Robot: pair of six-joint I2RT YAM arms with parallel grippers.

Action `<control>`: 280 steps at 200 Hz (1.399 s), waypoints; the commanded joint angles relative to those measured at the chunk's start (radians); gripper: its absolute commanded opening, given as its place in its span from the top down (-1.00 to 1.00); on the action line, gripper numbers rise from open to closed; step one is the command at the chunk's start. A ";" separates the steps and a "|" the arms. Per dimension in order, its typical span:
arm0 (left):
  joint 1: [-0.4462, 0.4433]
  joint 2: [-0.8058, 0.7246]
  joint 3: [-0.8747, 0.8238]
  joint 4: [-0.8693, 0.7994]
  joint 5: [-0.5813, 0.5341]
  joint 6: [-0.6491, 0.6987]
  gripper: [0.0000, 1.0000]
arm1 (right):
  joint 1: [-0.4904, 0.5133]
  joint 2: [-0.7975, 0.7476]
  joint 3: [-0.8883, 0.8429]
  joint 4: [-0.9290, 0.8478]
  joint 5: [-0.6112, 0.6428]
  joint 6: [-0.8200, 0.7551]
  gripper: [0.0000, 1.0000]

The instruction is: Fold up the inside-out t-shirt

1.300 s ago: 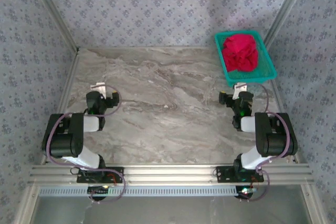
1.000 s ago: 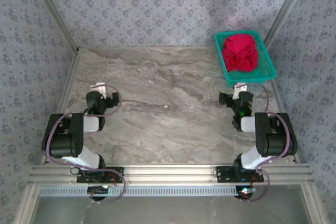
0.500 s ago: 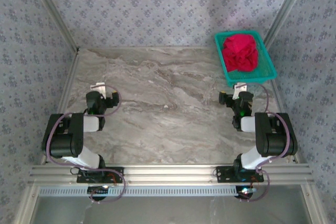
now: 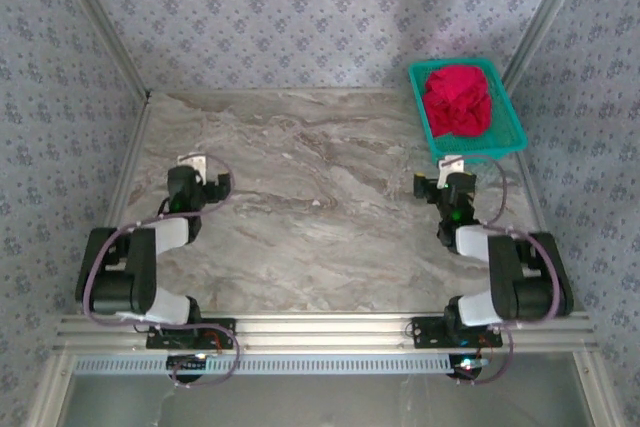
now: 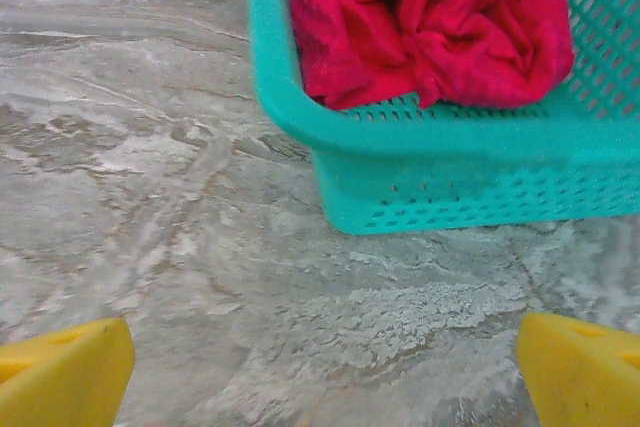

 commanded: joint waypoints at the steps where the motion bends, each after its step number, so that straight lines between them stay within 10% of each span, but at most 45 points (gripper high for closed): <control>1: -0.125 -0.171 0.138 -0.336 -0.089 0.016 -0.99 | 0.073 -0.157 0.211 -0.417 0.217 0.044 -1.00; 37: -0.210 -0.344 0.196 -0.570 -0.110 -0.208 -0.99 | 0.024 -0.051 0.636 -1.001 0.311 0.653 -1.00; 52: -0.209 -0.372 0.203 -0.632 -0.179 -0.287 -0.99 | -0.055 0.024 0.711 -0.918 0.038 0.655 -1.00; 79: -0.193 -0.401 0.195 -0.761 -0.387 -0.503 -0.99 | -0.082 0.228 0.926 -0.894 -0.057 0.804 -1.00; 136: -0.128 -0.421 0.200 -0.744 -0.042 -0.543 -0.99 | -0.153 0.683 1.340 -0.939 -0.106 1.153 -0.74; 211: -0.128 -0.426 0.255 -0.812 0.008 -0.583 -0.99 | -0.179 1.072 1.743 -1.017 -0.048 1.317 -0.54; 259: -0.128 -0.423 0.249 -0.827 -0.003 -0.584 -0.99 | -0.184 1.144 1.913 -1.062 -0.037 1.252 0.92; 280: -0.128 -0.423 0.251 -0.828 0.000 -0.594 -0.98 | -0.174 1.058 1.850 -1.053 -0.033 1.223 1.00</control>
